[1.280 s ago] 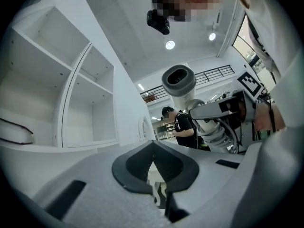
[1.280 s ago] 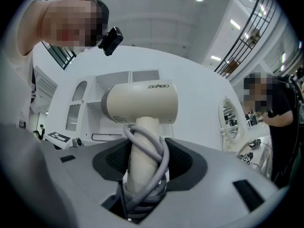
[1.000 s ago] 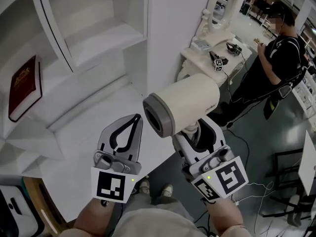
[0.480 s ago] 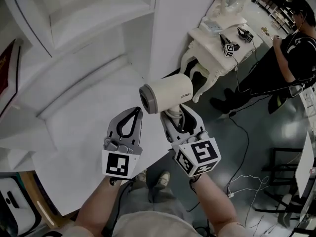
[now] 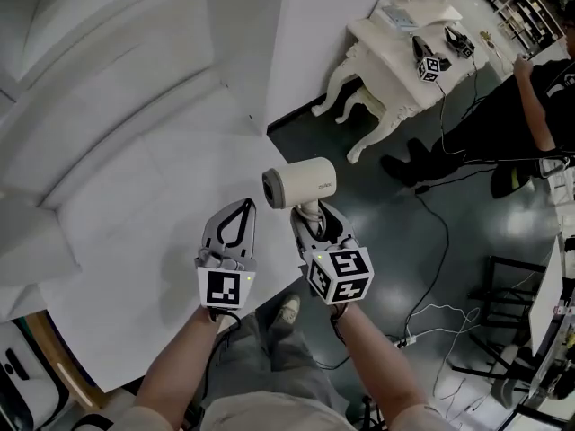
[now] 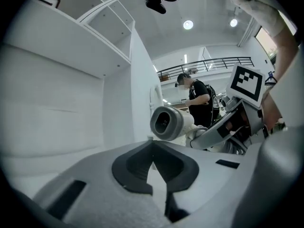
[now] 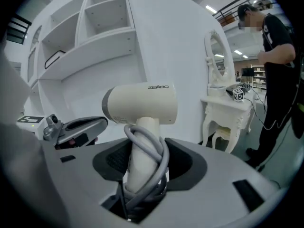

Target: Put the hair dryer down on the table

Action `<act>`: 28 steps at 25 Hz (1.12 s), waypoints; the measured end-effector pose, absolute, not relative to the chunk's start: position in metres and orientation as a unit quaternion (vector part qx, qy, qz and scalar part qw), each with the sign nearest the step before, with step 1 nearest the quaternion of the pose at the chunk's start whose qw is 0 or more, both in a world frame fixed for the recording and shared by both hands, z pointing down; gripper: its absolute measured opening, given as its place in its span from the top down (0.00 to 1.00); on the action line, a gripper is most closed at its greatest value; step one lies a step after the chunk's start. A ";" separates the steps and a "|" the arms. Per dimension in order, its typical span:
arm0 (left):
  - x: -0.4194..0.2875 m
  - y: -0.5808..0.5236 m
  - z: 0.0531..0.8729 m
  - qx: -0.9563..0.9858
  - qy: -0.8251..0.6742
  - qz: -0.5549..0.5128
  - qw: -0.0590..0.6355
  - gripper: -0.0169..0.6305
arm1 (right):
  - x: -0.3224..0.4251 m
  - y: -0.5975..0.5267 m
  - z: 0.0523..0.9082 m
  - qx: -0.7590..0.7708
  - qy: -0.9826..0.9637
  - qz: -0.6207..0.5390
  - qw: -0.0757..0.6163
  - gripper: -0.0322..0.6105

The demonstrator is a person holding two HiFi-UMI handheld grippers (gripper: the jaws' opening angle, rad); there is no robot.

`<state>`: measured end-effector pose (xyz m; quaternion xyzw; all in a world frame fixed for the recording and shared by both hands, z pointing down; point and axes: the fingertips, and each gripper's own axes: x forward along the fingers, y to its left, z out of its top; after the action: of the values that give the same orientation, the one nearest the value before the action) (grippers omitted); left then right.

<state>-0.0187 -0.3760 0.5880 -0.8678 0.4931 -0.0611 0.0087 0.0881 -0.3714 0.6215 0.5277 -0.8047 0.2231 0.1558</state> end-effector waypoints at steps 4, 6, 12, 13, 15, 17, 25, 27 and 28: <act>-0.023 -0.381 0.626 -0.856 0.513 -0.061 -0.004 0.96 | 0.095 -0.368 0.670 0.527 -0.790 0.256 0.181 0.63; -0.021 -0.382 0.643 -0.856 0.513 -0.066 -0.006 0.96 | 0.097 -0.363 0.691 0.525 -0.783 0.267 0.200 0.63; -0.014 -0.378 0.673 -0.857 0.510 -0.073 -0.006 0.96 | 0.098 -0.348 0.732 0.511 -0.773 0.290 0.241 0.63; -0.014 -0.377 0.675 -0.857 0.510 -0.073 -0.009 0.96 | 0.097 -0.347 0.735 0.509 -0.772 0.292 0.245 0.63; -0.015 -0.376 0.677 -0.856 0.512 -0.071 -0.011 0.96 | 0.096 -0.345 0.742 0.504 -0.770 0.296 0.256 0.63; -0.017 -0.375 0.677 -0.855 0.514 -0.072 -0.006 0.96 | 0.094 -0.342 0.750 0.498 -0.768 0.302 0.268 0.63; -0.016 -0.368 0.683 -0.855 0.512 -0.081 -0.013 0.95 | 0.093 -0.342 0.765 0.486 -0.759 0.333 0.276 0.63; -0.017 -0.367 0.684 -0.855 0.511 -0.080 -0.018 0.96 | 0.091 -0.342 0.766 0.479 -0.759 0.344 0.277 0.63; -0.017 -0.368 0.684 -0.855 0.512 -0.079 -0.019 0.96 | 0.090 -0.342 0.766 0.475 -0.759 0.348 0.276 0.63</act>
<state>-0.0170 -0.3680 0.6837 -0.8550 0.5123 -0.0786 -0.0194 0.0896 -0.3423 0.7661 0.4753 -0.7593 0.3485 0.2760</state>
